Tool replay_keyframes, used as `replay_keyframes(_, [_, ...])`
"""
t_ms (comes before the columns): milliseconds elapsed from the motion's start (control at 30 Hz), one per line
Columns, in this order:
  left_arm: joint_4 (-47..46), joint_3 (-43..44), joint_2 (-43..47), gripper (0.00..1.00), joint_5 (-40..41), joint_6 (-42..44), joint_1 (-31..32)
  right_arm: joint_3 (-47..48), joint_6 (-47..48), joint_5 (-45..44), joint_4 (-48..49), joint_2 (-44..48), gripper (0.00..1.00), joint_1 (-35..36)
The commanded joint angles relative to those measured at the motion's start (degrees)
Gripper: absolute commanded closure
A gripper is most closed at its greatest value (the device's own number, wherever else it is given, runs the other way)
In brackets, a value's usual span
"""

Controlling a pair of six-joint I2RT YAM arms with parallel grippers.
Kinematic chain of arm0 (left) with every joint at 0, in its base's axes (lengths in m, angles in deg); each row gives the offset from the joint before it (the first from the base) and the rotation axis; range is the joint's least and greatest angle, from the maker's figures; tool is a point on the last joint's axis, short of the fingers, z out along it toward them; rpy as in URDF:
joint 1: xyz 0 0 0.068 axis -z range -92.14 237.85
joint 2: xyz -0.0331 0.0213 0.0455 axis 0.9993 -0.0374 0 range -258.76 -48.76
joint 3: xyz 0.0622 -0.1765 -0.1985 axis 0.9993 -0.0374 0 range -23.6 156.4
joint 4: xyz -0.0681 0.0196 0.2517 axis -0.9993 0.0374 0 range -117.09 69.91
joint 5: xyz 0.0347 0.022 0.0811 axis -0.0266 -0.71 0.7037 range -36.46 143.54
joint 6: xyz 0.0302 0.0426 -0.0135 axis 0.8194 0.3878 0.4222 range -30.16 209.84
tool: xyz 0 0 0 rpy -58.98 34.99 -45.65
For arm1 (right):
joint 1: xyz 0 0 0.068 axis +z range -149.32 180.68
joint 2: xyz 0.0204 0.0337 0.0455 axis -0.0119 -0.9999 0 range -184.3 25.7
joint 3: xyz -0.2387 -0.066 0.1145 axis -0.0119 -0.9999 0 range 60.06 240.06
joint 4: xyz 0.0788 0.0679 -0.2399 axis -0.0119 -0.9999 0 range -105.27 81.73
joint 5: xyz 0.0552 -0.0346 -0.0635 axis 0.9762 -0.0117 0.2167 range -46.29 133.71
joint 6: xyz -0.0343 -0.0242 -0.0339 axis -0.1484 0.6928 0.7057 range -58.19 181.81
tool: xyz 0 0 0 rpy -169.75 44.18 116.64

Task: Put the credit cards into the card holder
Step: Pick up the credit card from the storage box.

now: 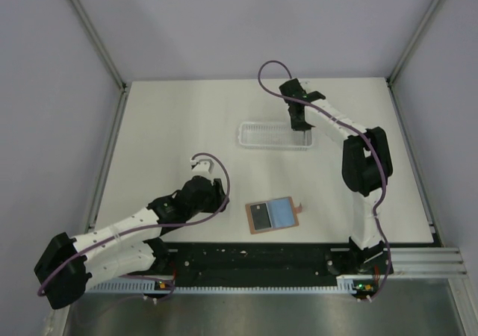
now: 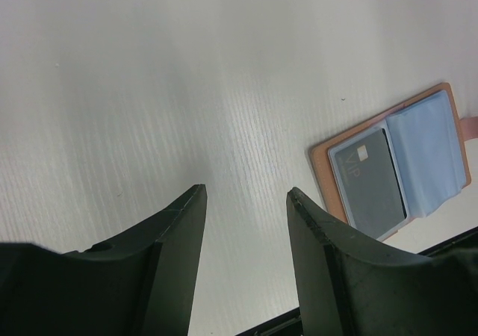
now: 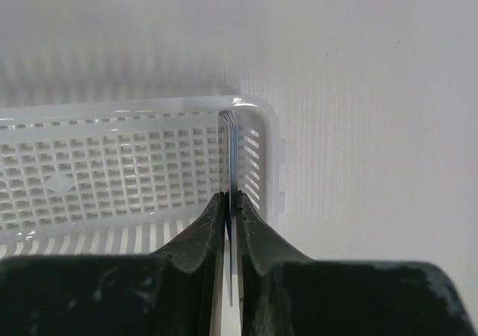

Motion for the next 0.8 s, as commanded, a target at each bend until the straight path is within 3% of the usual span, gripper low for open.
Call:
replay_keyframes(0, [-2.19, -0.36, 0.76, 0.47, -0.56, -0.35, -0.39, -0.13, 0.57, -1.87, -0.35, 3.78, 0.93, -0.54])
replay_keyframes(533, [-2.8, -0.01, -0.73, 0.48, -1.26, -0.27, -0.39, -1.71, 0.39, -3.36, -0.35, 3.52, 0.83, -0.63])
replay_keyframes(767, [-2.98, -0.01, -0.91, 0.48, -1.44, -0.27, -0.39, -1.97, 0.39, -3.27, -0.35, 3.96, 0.84, -0.89])
